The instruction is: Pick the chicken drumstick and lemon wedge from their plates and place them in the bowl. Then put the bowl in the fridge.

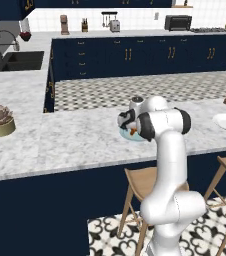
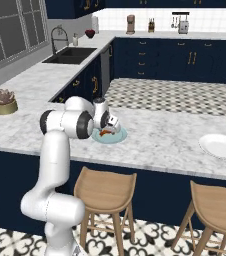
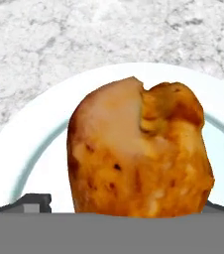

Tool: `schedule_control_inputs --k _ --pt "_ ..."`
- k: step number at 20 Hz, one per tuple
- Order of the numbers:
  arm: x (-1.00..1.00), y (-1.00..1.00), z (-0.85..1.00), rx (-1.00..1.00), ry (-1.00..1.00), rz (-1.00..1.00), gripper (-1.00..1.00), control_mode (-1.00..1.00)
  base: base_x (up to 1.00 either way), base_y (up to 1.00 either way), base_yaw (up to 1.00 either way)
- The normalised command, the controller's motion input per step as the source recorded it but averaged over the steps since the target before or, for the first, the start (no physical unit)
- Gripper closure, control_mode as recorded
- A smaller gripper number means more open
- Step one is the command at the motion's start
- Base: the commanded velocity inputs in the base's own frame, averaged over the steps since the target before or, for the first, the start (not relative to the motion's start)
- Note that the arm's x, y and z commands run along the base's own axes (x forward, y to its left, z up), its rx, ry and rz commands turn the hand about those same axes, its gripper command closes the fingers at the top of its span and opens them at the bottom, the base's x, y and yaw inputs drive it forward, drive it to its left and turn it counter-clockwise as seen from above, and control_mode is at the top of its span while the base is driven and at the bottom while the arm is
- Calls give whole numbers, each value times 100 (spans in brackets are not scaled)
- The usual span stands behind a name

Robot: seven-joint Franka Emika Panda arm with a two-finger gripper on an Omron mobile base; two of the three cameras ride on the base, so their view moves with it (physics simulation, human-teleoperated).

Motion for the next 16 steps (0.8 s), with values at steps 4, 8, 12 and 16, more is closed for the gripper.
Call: schedule_control_inputs --k 4,8,12,16 --pt "-2 0 0 0 0 0 100 -100 0 0 0" --pt "-46 0 2 1 0 0 100 -100 0 0 0" --pt "-81 0 47 3 -6 0 100 -100 0 0 0" --pt "-100 0 93 1 -1 0 100 -100 0 0 0"
